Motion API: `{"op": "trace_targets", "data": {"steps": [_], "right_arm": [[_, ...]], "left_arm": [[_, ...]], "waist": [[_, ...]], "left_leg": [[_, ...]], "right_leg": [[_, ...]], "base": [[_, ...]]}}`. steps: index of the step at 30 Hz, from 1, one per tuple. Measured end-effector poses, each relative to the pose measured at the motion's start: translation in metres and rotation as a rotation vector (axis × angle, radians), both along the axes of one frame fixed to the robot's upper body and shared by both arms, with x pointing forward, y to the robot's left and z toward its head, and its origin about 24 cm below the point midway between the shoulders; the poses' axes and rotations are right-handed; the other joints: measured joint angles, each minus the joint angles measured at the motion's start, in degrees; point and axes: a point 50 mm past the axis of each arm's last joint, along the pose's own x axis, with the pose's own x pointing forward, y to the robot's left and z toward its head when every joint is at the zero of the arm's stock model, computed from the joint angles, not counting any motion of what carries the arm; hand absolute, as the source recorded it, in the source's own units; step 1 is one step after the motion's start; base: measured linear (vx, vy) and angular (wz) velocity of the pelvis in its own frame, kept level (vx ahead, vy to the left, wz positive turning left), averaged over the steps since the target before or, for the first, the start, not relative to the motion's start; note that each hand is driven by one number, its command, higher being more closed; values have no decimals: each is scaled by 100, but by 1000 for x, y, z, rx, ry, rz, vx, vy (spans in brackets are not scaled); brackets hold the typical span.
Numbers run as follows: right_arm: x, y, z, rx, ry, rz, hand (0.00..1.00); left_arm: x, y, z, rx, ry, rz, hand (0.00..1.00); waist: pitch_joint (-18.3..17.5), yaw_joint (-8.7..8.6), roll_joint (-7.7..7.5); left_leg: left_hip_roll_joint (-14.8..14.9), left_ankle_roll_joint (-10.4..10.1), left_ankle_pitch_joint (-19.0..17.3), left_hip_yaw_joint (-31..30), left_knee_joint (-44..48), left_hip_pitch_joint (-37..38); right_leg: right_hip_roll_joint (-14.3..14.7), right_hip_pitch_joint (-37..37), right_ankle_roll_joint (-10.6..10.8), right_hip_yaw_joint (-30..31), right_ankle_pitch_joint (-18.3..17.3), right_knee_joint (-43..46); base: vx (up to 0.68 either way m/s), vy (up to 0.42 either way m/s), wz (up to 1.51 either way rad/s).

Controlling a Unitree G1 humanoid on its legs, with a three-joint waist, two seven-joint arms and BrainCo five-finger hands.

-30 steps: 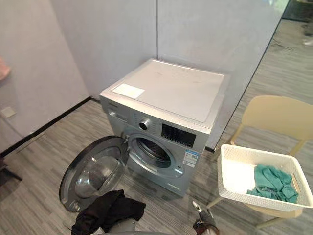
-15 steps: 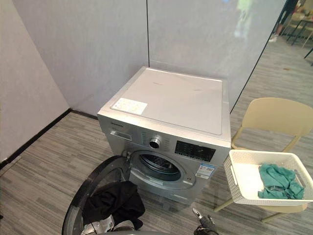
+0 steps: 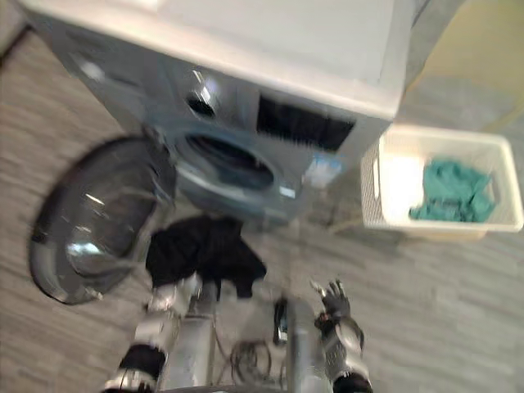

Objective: Pick up the laundry basket with both hands and put the clothes into the washing machine.

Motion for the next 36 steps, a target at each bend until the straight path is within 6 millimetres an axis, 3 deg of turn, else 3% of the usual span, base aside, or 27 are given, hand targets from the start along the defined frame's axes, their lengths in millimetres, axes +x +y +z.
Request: {"op": "trace_targets", "data": {"steps": [4, 7, 9, 15, 22, 25, 26, 28, 34, 36], "right_arm": [[4, 1, 6, -4, -33, -5, 0], [13, 1, 16, -4, -87, -8, 0], [18, -1, 24, -5, -134, -23, 0], [21, -7, 29, -19, -171, -44, 0], [18, -9, 27, 16, -173, -83, 0], [18, -10, 27, 34, -184, -102, 0], [18, -11, 28, 33, -193, -104, 0], [18, -11, 28, 33, -199, -100, 0], [4, -17, 22, 53, -189, -145, 0], [1, -18, 20, 52, -185, -151, 0]], "left_arm": [[33, -4, 36, -21, -105, 18, 100], [59, 17, 73, -10, -197, 74, 100], [77, 40, 109, 16, -283, 127, 100], [97, 73, 205, -15, -526, 230, 100], [99, 78, 306, -23, -760, 266, 100], [95, 72, 335, 1, -831, 248, 100], [91, 69, 353, 34, -873, 240, 100], [88, 67, 366, 63, -903, 238, 100], [60, 33, 451, 418, -1105, 249, 100], [50, 24, 470, 480, -1158, 269, 100]], "waist": [[49, -25, -13], [195, -131, -101], [348, -153, -186], [589, -199, -338], [720, -290, -333], [796, -284, -337], [838, -279, -341], [889, -275, -345], [961, -295, -346], [973, -305, -343]], "left_leg": [[45, -12, -12, 50, 244, -532], [109, -15, -13, 67, 433, -956], [190, -26, -24, 106, 612, -1330], [294, 8, -43, 175, 882, -2033], [397, 65, -73, 195, 937, -2432], [406, 65, -71, 196, 938, -2559], [444, 67, -67, 195, 946, -2643], [496, 67, -69, 192, 958, -2674], [541, 69, -65, 184, 990, -3031], [556, 72, -67, 185, 1002, -3107]], "right_leg": [[112, -599, 30, 132, 16, 233], [177, -1015, 87, 194, 52, 363], [250, -1392, 147, 241, 88, 467], [347, -2074, 275, 368, 194, 547], [446, -2409, 341, 403, 368, 367], [463, -2534, 356, 412, 395, 344], [497, -2600, 353, 415, 434, 294], [545, -2605, 343, 419, 466, 234], [596, -2903, 400, 424, 558, 73], [606, -2961, 414, 424, 584, 33]], "base": [[-53, -19, -24], [-27, 15, -20], [-21, 14, -27], [14, 35, -22], [12, 28, -17], [16, 17, -11], [35, 9, -17], [38, 9, -19], [38, 27, -13], [27, 35, -12]]}}
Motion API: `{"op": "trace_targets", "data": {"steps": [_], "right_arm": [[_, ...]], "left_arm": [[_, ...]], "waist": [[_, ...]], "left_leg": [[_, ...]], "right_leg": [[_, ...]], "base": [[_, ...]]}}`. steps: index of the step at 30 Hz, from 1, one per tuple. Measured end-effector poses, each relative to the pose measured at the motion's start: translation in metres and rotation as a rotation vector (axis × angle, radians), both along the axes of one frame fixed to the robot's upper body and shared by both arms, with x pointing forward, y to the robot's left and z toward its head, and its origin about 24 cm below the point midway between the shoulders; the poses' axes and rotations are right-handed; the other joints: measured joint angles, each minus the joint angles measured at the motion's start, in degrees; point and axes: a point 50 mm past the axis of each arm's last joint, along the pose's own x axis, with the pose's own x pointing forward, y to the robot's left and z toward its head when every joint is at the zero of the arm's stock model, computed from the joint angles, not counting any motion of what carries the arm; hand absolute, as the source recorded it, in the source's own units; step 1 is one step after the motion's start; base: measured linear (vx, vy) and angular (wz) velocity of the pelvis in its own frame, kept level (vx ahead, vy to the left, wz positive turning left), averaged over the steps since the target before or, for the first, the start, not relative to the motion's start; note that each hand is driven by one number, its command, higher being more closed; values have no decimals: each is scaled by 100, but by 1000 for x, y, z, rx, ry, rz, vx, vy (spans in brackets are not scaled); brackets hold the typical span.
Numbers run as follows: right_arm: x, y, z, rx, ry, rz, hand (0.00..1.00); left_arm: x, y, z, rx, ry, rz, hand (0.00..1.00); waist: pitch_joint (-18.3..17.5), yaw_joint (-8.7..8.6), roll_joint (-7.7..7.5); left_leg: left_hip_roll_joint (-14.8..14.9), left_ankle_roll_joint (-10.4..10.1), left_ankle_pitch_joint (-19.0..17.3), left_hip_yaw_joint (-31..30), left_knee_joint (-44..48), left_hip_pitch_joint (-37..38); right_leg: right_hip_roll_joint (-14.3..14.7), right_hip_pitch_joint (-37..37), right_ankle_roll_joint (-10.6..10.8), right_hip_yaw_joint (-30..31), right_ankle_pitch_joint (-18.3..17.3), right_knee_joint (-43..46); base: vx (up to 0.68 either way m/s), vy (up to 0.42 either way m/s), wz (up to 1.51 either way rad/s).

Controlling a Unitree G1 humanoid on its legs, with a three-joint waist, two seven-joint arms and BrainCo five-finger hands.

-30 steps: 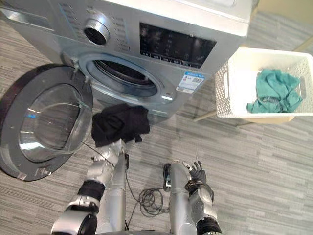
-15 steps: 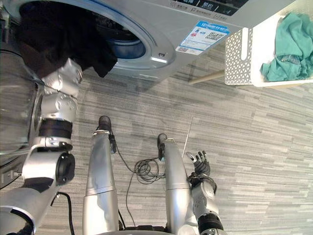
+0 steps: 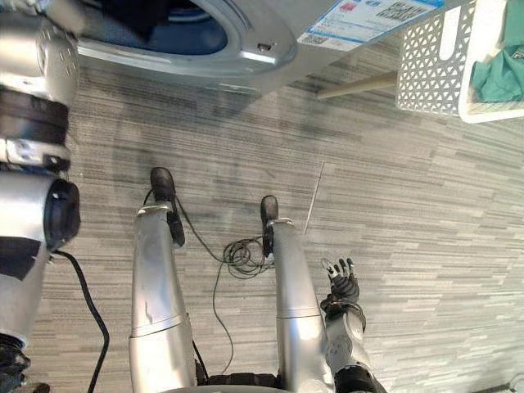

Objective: Pick up the laundry basket with both hands and put the clothes into the washing machine.

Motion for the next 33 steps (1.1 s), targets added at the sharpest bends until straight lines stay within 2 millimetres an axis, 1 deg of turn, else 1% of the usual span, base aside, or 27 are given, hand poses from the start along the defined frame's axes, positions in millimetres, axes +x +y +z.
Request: {"op": "trace_targets", "data": {"steps": [1, 2, 4, 7, 8, 10, 11, 12, 13, 15, 17, 19, 20, 25, 29, 33], "right_arm": [[-2, 0, -1, 11, 1, -10, 0], [-2, 0, -1, 14, 2, -13, 0], [-7, -2, -4, 14, 10, -23, 0], [-12, -5, -6, 17, 23, -38, 0], [-13, -6, -7, 17, 25, -42, 0], [-15, -8, -8, 29, 25, -62, 0], [-16, -9, -8, 32, 23, -67, 0], [-17, -12, -8, 24, 23, -72, 0], [-18, -13, -8, 21, 24, -74, 0], [-19, -15, -8, 18, 20, -81, 0], [-19, -17, -7, 10, 14, -73, 0], [-18, -17, -7, 14, 7, -64, 0], [-18, -16, -7, 17, 6, -58, 0], [-18, -16, -7, 16, 8, -52, 0], [-18, -15, -7, 17, 10, -51, 0], [-19, -15, -8, 19, 15, -48, 0]], "left_arm": [[-7, -6, 11, 23, -36, 15, 100], [-11, -8, 16, 33, -51, 20, 100], [-27, -15, 34, 64, -136, 67, 100], [-49, -17, 50, 85, -259, 179, 100], [-51, -16, 51, 90, -273, 209, 100], [-56, -15, 52, 136, -318, 366, 100], [-56, -16, 52, 160, -328, 408, 100], [-57, -18, 50, 223, -343, 493, 100], [-57, -20, 48, 248, -351, 515, 0], [-52, -25, 37, 354, -367, 610, 0], [-38, -24, 22, 442, -310, 665, 0], [-30, -21, 16, 457, -258, 670, 0], [-21, -18, 12, 469, -194, 675, 0], [-4, -16, 3, 499, -65, 673, 0], [4, -17, -4, 496, -4, 654, 0], [8, -26, -9, 528, 19, 652, 0]], "waist": [[1, 5, 1], [1, -1, 1], [2, -13, 1], [3, -17, 3], [4, -16, 3], [77, -2, 1], [108, 8, 10], [110, 8, 13], [111, 14, 15], [136, 21, 27], [142, 18, 28], [143, 10, 29], [143, -2, 29], [143, 1, 29], [143, -4, 29], [144, 9, 31]], "left_leg": [[22, 1, -1, -3, -5, -59], [28, 3, -1, -4, -4, -86], [32, 15, -8, 0, 23, -209], [52, 52, -31, -12, 160, -421], [54, 65, -40, -12, 195, -456], [100, 142, -95, -1, 365, -538], [125, 157, -109, 4, 409, -547], [123, 167, -126, 23, 458, -612], [121, 182, -134, 27, 499, -645], [123, 230, -172, 51, 632, -724], [127, 240, -178, 116, 717, -758], [133, 243, -174, 136, 708, -768], [132, 235, -164, 133, 691, -773], [116, 222, -135, 136, 651, -782], [30, 211, -123, 118, 624, -789], [-22, 227, -102, 118, 606, -789]], "right_leg": [[18, -41, 4, 0, 39, -54], [23, -60, 2, 0, 54, -74], [28, -168, 35, 15, 94, -112], [48, -339, 39, 19, 104, -64], [49, -368, 40, 19, 104, -44], [58, -428, 42, 8, 103, 62], [51, -433, 46, 1, 100, 91], [32, -498, 49, 2, 98, 147], [26, -535, 58, 3, 93, 189], [14, -635, 129, 29, 49, 381], [12, -740, 140, 119, 42, 547], [15, -779, 157, 139, 55, 569], [19, -796, 167, 140, 70, 570], [11, -807, 170, 131, 76, 557], [-42, -807, 173, 89, 70, 541], [-114, -801, 174, 40, 65, 552]], "base": [[23, 39, -17], [20, 44, -18], [19, 49, -14], [16, 56, -15], [16, 58, -15], [12, 45, -13], [5, 39, -8], [-2, 27, -5], [-13, 32, -7], [-28, 27, -2], [-36, 14, -1], [-31, 4, -3], [0, 0, 0], [0, 0, 0], [20, 18, 5], [13, 23, 7]]}}
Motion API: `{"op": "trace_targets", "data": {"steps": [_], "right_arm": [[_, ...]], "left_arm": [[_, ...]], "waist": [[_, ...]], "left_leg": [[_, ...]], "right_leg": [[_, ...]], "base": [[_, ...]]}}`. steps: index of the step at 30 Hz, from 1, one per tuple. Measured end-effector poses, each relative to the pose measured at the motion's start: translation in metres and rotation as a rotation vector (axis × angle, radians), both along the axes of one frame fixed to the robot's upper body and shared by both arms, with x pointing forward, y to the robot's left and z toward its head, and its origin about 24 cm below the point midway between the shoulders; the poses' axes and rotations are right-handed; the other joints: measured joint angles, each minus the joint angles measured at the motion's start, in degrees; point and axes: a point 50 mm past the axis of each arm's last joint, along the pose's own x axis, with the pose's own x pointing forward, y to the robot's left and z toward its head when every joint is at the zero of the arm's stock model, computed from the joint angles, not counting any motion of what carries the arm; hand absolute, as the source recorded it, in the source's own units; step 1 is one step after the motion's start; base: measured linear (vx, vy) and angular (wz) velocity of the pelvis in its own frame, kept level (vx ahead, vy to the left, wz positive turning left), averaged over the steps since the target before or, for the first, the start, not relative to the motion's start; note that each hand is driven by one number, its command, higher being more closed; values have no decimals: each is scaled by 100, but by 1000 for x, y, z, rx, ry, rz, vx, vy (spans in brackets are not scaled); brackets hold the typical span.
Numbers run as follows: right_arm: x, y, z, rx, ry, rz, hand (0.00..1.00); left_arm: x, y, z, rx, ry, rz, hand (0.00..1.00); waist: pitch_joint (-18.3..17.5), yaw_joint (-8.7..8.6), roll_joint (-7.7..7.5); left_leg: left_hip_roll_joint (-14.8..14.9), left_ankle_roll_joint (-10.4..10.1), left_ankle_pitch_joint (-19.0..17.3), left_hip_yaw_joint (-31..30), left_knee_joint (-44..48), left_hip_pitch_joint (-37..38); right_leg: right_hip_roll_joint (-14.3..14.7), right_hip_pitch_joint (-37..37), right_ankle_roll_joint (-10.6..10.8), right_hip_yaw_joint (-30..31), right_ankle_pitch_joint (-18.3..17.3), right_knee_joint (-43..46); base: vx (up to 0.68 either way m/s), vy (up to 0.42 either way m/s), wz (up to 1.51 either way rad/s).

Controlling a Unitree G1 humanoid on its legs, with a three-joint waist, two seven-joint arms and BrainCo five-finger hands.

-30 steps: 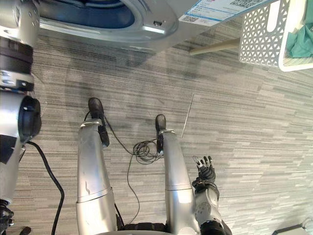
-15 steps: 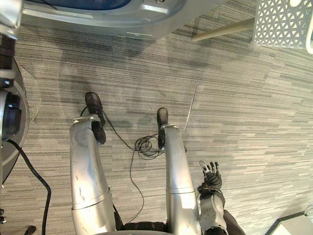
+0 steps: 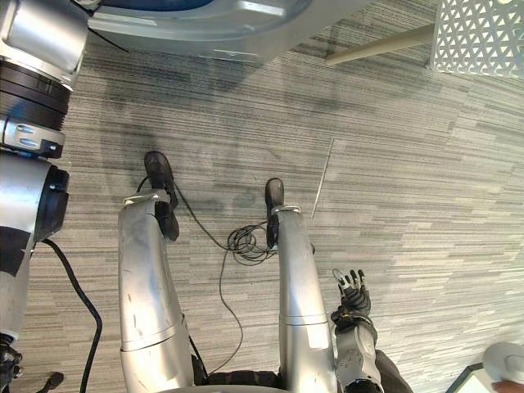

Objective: Pick up the laundry basket with both hands and put the clothes into the washing machine.

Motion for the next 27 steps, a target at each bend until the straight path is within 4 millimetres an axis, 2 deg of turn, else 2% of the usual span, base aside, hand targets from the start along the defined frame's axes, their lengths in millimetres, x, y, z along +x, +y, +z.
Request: {"op": "trace_targets", "data": {"steps": [5, 8, 12, 14, 17, 18, 21, 24, 26, 27], "right_arm": [[0, 1, -1, 7, 3, 17, 0], [0, 1, -1, 11, 5, 23, 0], [-1, 2, -3, 18, 17, 30, 0], [-1, 3, -4, 24, 26, 36, 0], [-1, 3, -4, 23, 26, 37, 0], [-1, 3, -4, 23, 27, 37, 0], [-1, 3, -4, 23, 29, 37, 0], [-1, 3, -4, 22, 29, 34, 0], [1, 2, -1, 17, 25, 29, 0], [1, 2, -1, 15, 25, 25, 0]], "left_arm": [[3, -5, -5, 21, 28, -8, 0], [9, 4, -13, -18, 68, -14, 0], [20, 29, -28, -196, 175, -103, 0], [24, 35, -35, -262, 212, -159, 0], [32, 45, -56, -379, 245, -243, 0], [37, 53, -73, -476, 278, -307, 0], [43, 62, -100, -626, 301, -437, 0], [45, 57, -109, -798, 309, -673, 0], [46, 56, -126, -884, 321, -771, 0], [46, 54, -141, -915, 332, -805, 0]], "waist": [[3, -2, 5], [3, 0, 6], [3, 9, 6], [3, 12, 7], [9, 12, 29], [7, 7, 34], [8, 24, 35], [13, 14, 47], [24, 3, 98], [26, 0, 122]], "left_leg": [[-43, 20, 70, 0, -62, 8], [-45, 20, 100, 3, -78, 27], [-43, 4, 121, 14, -121, 92], [-44, 0, 126, 27, -145, 133], [-45, -9, 142, 81, -233, 281], [-44, -22, 162, 123, -309, 375], [-40, -38, 217, 192, -461, 507], [-44, -57, 290, 222, -604, 610], [-46, -70, 317, 225, -685, 680], [-44, -77, 321, 233, -723, 734]], "right_leg": [[-87, 3, -7, -51, -4, 39], [-102, 6, -7, -51, -3, 57], [-112, 37, -9, -52, -2, 63], [-120, 65, -10, -50, -3, 59], [-142, 165, -11, -25, -3, 22], [-153, 220, -18, -1, -4, -4], [-155, 279, -58, 37, 15, -58], [-153, 331, -124, 36, 58, -134], [-155, 390, -141, 26, 70, -196], [-156, 429, -146, 27, 72, -214]], "base": [[-5, 13, 12], [-2, 12, 4], [5, 7, 3], [17, 7, 4], [21, 2, 6], [23, -6, 8], [24, -14, 6], [6, 0, 1], [22, 1, 4], [32, 1, 5]]}}
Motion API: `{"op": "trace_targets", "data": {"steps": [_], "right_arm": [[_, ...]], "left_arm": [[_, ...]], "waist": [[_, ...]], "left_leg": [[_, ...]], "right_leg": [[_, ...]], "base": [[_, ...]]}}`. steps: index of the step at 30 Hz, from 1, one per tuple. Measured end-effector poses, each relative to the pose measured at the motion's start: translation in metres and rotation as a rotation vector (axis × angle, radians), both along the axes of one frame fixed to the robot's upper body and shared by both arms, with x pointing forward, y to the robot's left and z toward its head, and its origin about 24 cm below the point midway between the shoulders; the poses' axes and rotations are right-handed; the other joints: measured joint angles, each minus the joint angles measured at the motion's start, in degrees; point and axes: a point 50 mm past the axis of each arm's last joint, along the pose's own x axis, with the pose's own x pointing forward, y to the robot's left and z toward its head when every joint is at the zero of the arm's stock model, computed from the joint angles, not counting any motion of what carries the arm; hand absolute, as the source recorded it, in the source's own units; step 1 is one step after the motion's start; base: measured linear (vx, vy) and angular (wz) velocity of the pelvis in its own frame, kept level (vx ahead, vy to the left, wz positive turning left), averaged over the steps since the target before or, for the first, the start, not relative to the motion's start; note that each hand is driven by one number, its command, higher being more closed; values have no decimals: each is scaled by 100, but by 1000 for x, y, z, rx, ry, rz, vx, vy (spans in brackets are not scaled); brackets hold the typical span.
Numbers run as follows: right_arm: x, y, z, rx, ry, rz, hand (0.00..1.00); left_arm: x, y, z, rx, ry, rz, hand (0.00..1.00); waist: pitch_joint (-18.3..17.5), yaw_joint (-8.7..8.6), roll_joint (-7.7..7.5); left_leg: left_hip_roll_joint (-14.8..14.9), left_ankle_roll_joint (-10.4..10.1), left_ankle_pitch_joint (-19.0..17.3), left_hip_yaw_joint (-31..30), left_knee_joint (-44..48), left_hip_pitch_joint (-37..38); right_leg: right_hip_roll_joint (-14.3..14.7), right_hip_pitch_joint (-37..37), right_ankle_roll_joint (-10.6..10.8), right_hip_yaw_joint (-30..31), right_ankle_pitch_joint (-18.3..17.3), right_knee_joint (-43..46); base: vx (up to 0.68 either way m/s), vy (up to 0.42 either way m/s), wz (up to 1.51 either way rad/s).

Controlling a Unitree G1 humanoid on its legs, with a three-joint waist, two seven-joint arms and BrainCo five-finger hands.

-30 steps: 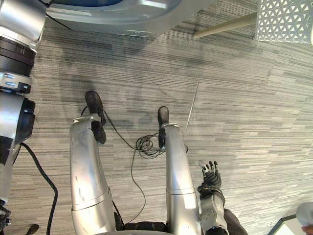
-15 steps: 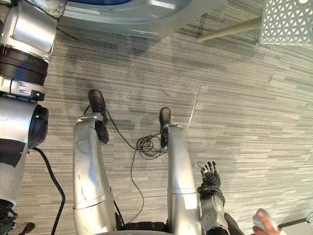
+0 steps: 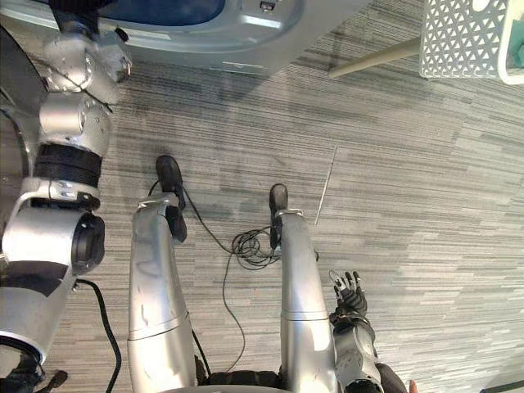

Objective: Pick up the laundry basket with both hands and put the clothes into the washing machine.

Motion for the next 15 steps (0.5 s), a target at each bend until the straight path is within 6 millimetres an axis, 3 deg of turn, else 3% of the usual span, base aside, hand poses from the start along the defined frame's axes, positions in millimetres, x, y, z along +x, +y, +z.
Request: {"op": "trace_targets", "data": {"steps": [5, 10, 12, 14, 15], "right_arm": [[3, 0, 5, -39, -8, 11, 0], [7, 1, 13, -51, -50, 15, 0], [7, 1, 13, -52, -53, 15, 0], [7, 1, 13, -52, -53, 16, 0], [7, 1, 13, -53, -53, 16, 0]], "left_arm": [[-8, -4, -46, -39, 43, -74, 0], [-17, -8, -107, -16, 179, -99, 0], [-17, -6, -111, -12, 191, -94, 0], [-16, -5, -101, -1, 169, -92, 0], [-14, -7, -77, 15, 115, -95, 0]], "waist": [[20, 23, 45], [28, 39, 77], [29, 36, 79], [29, 32, 79], [29, 38, 79]], "left_leg": [[-4, -69, 94, 18, -198, 194], [-5, -100, 128, 52, -390, 447], [-5, -91, 156, 56, -457, 466], [-4, -97, 201, 61, -521, 473], [-4, -127, 226, 63, -572, 467]], "right_leg": [[-7, 106, -19, -5, -2, -41], [-18, 264, -59, -1, -12, -67], [-18, 255, -78, -2, -2, -68], [-19, 237, -115, -9, 19, -84], [-18, 210, -148, -15, 40, -103]], "base": [[44, -8, 7], [45, -13, 7], [26, -12, 4], [23, -11, 4], [0, 0, 0]]}}
